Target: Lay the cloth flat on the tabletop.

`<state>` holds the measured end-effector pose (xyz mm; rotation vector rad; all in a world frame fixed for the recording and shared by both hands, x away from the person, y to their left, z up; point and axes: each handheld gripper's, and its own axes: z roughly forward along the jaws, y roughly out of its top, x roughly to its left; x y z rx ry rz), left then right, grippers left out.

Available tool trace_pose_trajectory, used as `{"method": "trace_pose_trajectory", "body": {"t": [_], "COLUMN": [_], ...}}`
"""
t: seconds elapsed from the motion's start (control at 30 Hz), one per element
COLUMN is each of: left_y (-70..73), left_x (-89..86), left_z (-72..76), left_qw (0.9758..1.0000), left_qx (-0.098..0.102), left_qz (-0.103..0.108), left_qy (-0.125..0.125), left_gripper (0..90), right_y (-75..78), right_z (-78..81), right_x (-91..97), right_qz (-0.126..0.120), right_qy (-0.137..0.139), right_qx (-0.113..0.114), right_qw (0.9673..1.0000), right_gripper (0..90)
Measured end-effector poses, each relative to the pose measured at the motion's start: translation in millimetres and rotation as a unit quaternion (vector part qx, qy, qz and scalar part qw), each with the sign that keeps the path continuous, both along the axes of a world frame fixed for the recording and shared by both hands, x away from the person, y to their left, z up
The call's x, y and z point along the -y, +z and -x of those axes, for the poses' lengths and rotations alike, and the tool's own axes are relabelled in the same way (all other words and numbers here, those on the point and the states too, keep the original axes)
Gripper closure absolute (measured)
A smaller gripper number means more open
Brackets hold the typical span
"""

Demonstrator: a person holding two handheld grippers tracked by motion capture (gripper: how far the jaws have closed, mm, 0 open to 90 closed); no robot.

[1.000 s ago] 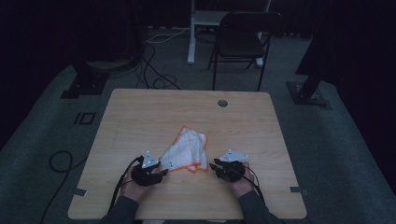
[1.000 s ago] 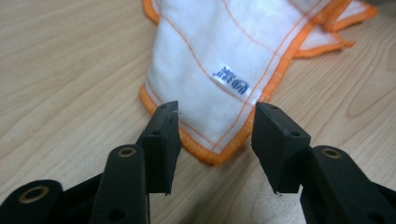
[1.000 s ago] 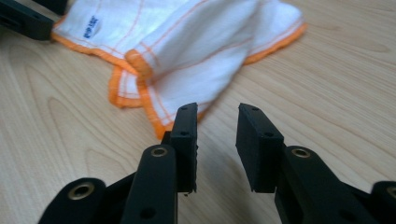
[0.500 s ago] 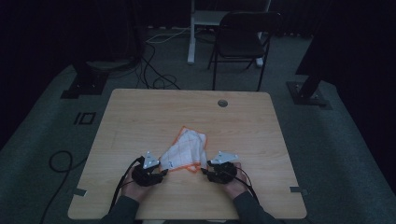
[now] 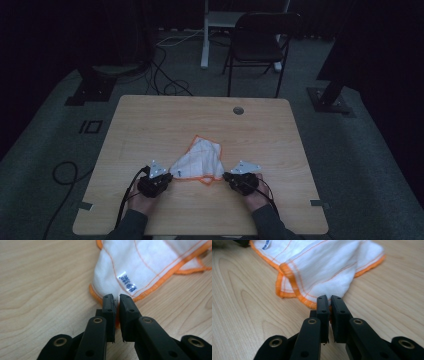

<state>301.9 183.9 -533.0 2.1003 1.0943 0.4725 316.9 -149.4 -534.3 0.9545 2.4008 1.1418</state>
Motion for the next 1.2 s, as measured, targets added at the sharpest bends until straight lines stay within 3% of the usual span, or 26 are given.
{"method": "trace_pose_trajectory", "body": {"t": [0.33, 0.6, 0.7, 0.8, 1.03, 1.2], "left_y": [6.0, 7.5, 9.8, 12.7, 19.3, 20.7], "left_x": [-9.0, -0.8, 3.0, 5.6, 2.2, 6.0], "left_z": [4.0, 11.7, 14.6, 14.2, 4.4, -15.3], "left_qw": [0.9996, 0.9993, 0.9986, 0.9984, 0.9987, 0.9993], "left_qx": [0.004, 0.003, 0.007, 0.014, 0.022, 0.023], "left_qz": [0.027, 0.034, 0.038, 0.038, 0.040, 0.030], "left_qy": [0.008, -0.017, -0.036, -0.039, -0.023, -0.009], "left_gripper": [85.5, 84.8, 80.8, 76.7, 73.7, 74.7], "right_y": [10.4, 14.3, 14.9, 15.2, 13.9, 12.1], "right_z": [2.9, 3.9, 4.0, 4.2, 3.0, 1.8], "right_x": [26.3, 38.7, 44.0, 49.3, 55.2, 54.2], "right_qz": [-0.013, -0.006, -0.005, -0.003, 0.013, 0.019], "right_qy": [-0.040, -0.057, -0.066, -0.075, -0.089, -0.090], "right_qx": [0.011, 0.019, 0.019, 0.018, 0.018, 0.015], "right_qw": [0.9991, 0.9981, 0.9976, 0.9971, 0.9958, 0.9957], "right_gripper": [85.9, 86.0, 86.0, 86.0, 86.0, 86.0]}}
